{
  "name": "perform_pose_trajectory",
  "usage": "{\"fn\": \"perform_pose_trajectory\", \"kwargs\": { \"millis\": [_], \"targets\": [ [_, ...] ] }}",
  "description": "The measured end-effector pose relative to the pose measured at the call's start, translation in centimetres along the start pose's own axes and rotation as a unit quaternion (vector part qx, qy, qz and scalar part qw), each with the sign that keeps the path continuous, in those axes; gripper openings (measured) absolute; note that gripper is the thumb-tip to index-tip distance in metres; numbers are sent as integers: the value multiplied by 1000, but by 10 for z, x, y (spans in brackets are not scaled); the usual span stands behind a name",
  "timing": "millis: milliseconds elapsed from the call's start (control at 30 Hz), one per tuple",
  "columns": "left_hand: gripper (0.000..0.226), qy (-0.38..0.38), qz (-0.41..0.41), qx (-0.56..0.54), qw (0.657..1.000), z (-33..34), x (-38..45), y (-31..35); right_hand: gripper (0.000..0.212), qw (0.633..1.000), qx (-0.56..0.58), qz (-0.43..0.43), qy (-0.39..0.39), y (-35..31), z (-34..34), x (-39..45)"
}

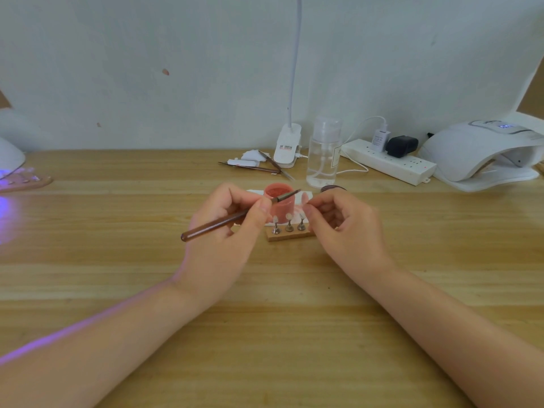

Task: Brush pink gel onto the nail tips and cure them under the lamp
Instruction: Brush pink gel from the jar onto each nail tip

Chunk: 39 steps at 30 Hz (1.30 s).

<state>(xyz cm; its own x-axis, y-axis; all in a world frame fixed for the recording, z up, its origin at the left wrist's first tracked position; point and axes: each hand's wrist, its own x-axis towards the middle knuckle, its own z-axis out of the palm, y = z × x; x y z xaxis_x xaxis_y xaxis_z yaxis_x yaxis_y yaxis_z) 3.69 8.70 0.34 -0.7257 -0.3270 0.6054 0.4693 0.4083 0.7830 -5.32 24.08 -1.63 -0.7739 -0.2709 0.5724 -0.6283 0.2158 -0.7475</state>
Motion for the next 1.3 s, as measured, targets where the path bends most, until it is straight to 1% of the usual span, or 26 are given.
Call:
{"fn": "perform_pose_trajectory", "kwargs": {
  "millis": [167, 300, 400, 500, 567, 633, 767, 833, 900, 1000, 1133, 1200, 1300],
  "targets": [
    [5, -26, -6, 7, 1000, 1, -2, 1, 1, 1000, -7, -8, 2, 1, 0, 0],
    [9, -35, 22, 21, 999, -1, -2, 2, 2, 1000, -11, -9, -2, 1, 0, 0],
    [9, -23, 33, 25, 999, -2, -1, 3, 4, 1000, -13, -7, 4, 2, 0, 1],
    [8, -13, 18, 10, 1000, -1, 0, 4, 4, 1000, -14, -10, 12, 3, 2, 1],
    [13, -23, 14, 5, 1000, 0, 0, 4, 4, 1000, -13, -15, 15, 3, 2, 1],
    [18, -38, 26, 25, 999, 2, -1, 4, 3, 1000, -14, -20, 14, 2, 2, 0],
    [9, -52, 33, 44, 997, 1, -3, 4, 1, 999, -22, -22, 12, 1, 2, 0],
    [9, -58, 34, 41, 997, 0, -4, 5, 1, 999, -23, -23, 11, 0, 1, 0],
    [10, -50, 36, 30, 998, -1, -4, 5, 1, 1000, -20, -17, 9, 0, 1, 0],
    [9, -16, 24, 21, 999, -1, -2, 4, 1, 1000, -19, -9, 5, -1, 1, 0],
    [13, 13, -17, -7, 1000, 1, 0, 3, 1, 1000, -17, -9, 0, -2, 0, 0],
    [12, 12, -30, -17, 999, 2, 0, 4, 1, 1000, -14, -9, 1, -2, 1, -1],
    [18, -2, -27, -2, 1000, 1, 0, 5, 1, 1000, -11, -3, -1, -2, 0, -1]
  ]
}}
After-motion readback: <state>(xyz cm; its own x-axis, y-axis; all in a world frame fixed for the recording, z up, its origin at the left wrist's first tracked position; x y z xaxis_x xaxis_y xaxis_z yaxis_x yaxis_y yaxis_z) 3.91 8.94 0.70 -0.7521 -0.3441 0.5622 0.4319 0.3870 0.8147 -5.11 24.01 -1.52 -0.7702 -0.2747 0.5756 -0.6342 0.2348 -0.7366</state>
